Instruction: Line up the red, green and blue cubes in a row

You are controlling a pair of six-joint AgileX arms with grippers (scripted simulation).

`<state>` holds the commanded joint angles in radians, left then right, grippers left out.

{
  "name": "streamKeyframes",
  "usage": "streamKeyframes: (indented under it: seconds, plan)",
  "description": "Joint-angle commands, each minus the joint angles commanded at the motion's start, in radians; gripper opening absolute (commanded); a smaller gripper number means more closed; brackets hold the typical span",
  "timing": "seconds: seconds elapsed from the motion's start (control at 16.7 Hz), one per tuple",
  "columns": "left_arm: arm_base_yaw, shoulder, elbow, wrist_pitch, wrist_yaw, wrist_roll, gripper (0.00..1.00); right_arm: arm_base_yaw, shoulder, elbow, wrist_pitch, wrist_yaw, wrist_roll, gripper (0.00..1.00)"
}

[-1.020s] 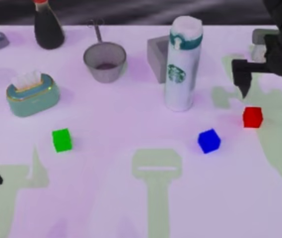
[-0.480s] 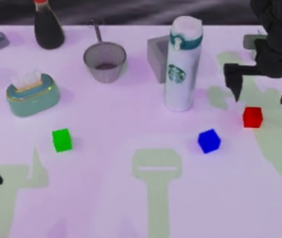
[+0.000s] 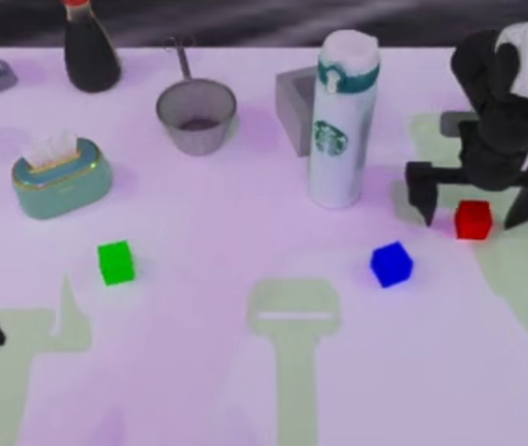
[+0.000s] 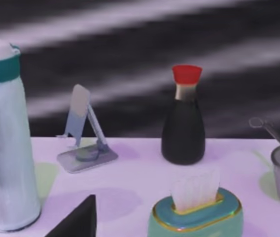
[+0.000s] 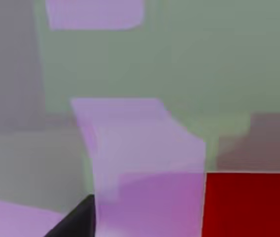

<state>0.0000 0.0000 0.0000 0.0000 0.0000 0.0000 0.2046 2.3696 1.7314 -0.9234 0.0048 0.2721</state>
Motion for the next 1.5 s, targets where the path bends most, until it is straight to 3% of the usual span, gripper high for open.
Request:
streamKeyframes:
  seconds: [0.36, 1.14, 1.5]
  plan:
    - [0.000, 0.000, 0.000, 0.000, 0.000, 0.000, 1.00, 0.001, 0.022, -0.027, 0.041, 0.000, 0.001, 1.00]
    - [0.000, 0.000, 0.000, 0.000, 0.000, 0.000, 1.00, 0.001, 0.022, -0.027, 0.041, 0.000, 0.001, 0.02]
    - [0.000, 0.000, 0.000, 0.000, 0.000, 0.000, 1.00, 0.001, 0.022, -0.027, 0.041, 0.000, 0.001, 0.00]
